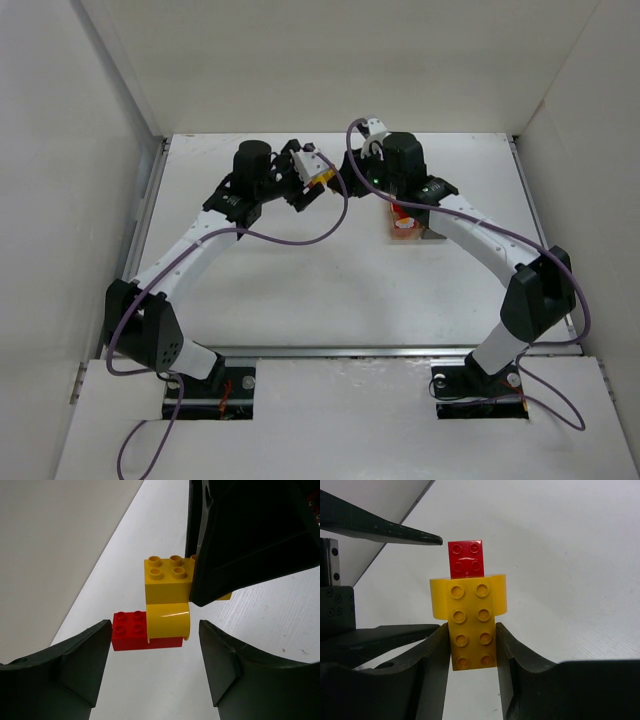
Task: Sort the legos into containers by color
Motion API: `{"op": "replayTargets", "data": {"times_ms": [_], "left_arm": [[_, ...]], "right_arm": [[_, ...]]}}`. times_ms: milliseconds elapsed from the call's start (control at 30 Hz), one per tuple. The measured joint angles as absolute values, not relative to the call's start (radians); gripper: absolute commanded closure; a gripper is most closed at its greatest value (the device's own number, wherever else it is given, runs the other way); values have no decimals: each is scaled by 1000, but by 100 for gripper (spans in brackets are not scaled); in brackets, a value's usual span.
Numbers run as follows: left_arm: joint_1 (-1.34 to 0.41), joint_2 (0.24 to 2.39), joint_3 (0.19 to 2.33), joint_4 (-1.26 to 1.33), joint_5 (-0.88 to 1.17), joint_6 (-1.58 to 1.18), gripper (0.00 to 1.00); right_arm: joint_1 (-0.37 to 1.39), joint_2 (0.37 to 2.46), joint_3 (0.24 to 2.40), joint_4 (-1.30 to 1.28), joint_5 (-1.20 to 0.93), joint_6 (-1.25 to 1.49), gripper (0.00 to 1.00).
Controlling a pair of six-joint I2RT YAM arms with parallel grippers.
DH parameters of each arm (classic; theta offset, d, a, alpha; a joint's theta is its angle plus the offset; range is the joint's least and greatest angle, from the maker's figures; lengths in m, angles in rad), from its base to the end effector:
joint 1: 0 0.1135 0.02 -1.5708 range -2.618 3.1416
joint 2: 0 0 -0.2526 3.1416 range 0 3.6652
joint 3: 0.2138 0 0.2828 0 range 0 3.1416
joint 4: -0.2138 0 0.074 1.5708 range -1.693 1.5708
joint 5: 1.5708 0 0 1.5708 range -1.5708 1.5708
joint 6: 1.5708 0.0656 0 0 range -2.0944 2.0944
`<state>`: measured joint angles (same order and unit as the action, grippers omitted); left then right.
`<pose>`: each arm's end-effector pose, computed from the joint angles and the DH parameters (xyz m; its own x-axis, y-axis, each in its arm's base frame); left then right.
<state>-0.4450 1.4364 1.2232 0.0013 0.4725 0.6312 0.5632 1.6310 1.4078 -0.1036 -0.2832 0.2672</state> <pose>0.3468 -0.1984 0.3361 0.3099 0.4343 -0.8457 0.7457 0.4408 0.4996 0.3688 0.2545 0.3190 -0.4562 0.0118 -0.8898 -0.6386 0.6920 0.3366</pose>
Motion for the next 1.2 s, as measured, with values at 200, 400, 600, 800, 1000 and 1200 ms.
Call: {"op": "replayTargets", "data": {"times_ms": [200,400,600,800,1000,1200], "left_arm": [[-446,1439,1223,15,489,638,44],[-446,1457,1223,2,496,639,39],[-446,1473,1223,-10,508,640,44],[-446,1473,1224,-2,515,629,82],[-446,1473,1224,3,514,618,100],[-446,1473,1225,2,517,613,100]], "right_arm": [[564,1631,1408,-104,-304,270,100],[564,1630,1408,-104,-312,271,100],[564,1629,1412,-104,-319,281,100],[564,1629,1420,-103,-338,287,100],[564,1629,1426,-103,-332,303,100],[553,1621,1423,-107,-310,331,100]]}}
